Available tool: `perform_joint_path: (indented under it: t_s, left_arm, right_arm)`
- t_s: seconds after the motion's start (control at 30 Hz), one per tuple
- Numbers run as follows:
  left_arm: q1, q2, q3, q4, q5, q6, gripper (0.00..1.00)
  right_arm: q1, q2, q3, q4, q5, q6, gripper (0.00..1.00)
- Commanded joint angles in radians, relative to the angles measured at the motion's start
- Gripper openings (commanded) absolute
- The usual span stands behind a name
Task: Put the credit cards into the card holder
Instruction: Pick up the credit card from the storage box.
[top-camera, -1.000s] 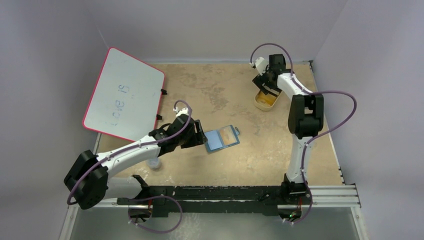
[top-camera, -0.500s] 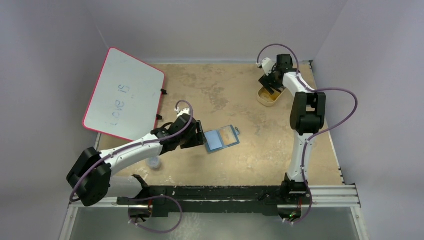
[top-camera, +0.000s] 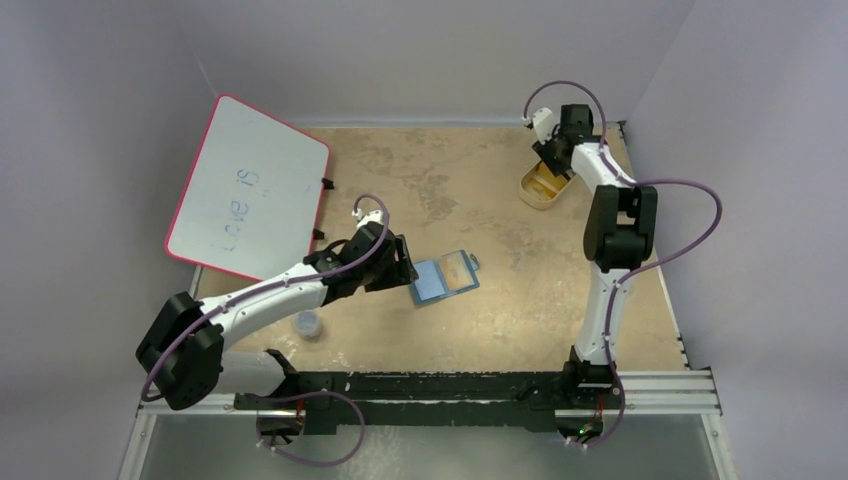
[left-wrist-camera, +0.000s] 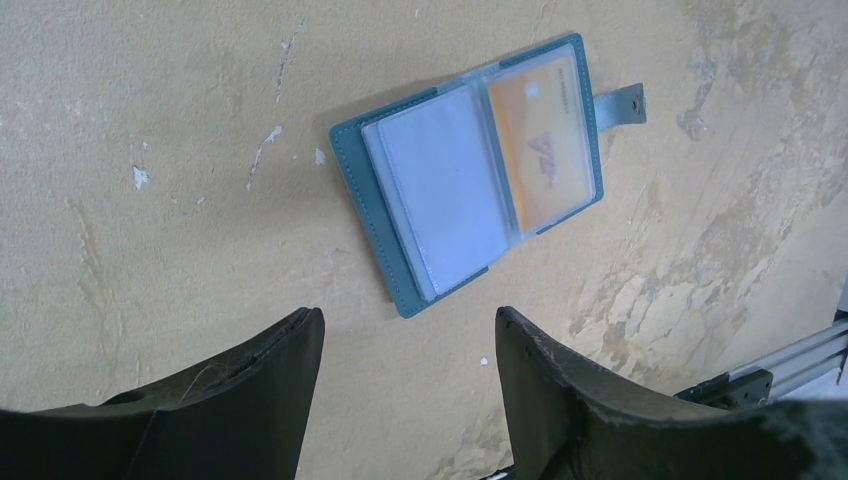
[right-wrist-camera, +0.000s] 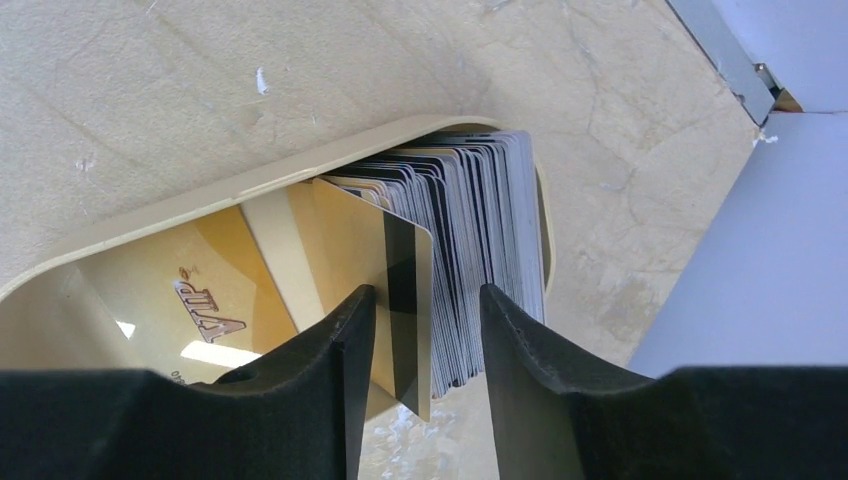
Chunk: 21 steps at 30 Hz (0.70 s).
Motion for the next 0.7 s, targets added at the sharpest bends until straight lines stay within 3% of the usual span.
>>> perform_joint_path:
  t_s: [0.0,0.27,0.37,0.53,0.67]
  left_arm:
    - [0.005,-0.007,0.025,0.034,0.002,0.005,0.63]
    - [0.006,-0.017,0.012,0.039,0.004,0.003,0.63]
    - [0.006,-0.023,0.003,0.046,0.005,0.0,0.63]
    - [0.005,-0.031,-0.018,0.056,0.005,-0.008,0.63]
    - [0.006,-0.026,-0.024,0.065,0.007,-0.015,0.63]
  right_arm:
    - [-0.006,-0.08,-0.005,0.047,0.07,0.01,0.43]
    - [-0.004,-0.103,-0.004,0.068,0.112,0.014,0.3]
    - [0.0,-0.117,0.003,0.063,0.094,0.014,0.18]
    - [0.003,-0.141,0.015,-0.017,-0.056,0.042,0.02]
    - [0.006,-0.171,0.024,-0.105,-0.244,0.119,0.0]
